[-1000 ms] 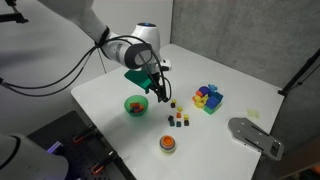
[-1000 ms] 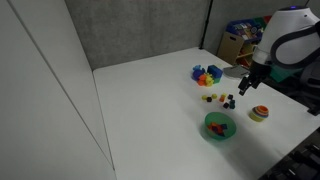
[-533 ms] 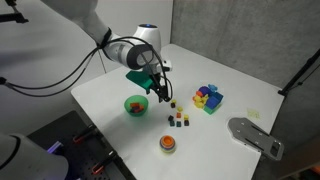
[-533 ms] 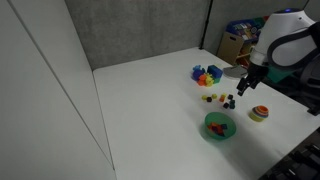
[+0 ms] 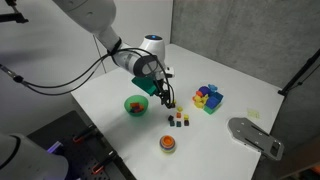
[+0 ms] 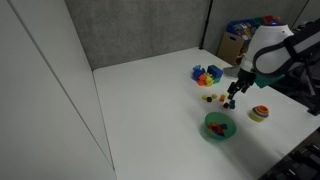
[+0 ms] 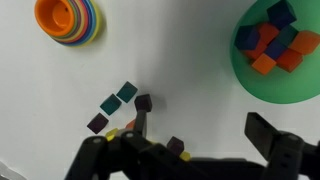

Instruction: Pick up a black block from the table and put it in the green bowl

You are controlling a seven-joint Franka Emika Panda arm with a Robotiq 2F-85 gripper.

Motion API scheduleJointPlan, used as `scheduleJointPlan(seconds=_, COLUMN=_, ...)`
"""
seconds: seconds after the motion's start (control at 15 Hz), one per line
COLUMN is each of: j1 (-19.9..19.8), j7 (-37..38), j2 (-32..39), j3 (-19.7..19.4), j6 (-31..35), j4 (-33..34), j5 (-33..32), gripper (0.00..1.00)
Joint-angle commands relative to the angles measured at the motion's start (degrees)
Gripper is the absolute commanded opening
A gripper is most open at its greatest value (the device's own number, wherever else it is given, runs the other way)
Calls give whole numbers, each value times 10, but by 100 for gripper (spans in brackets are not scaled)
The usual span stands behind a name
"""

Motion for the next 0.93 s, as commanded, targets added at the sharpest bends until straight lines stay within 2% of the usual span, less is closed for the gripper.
scheduleJointPlan(seconds=0.0, j1=-6, j7=-34, j2=59, j3=5, j6=17, j4=53, j5=13, gripper=100)
scheduleJointPlan(seconds=0.87, j1=-45, j7=-102, j2=216, j3=10, j6=31, j4=186, j5=9, gripper=100)
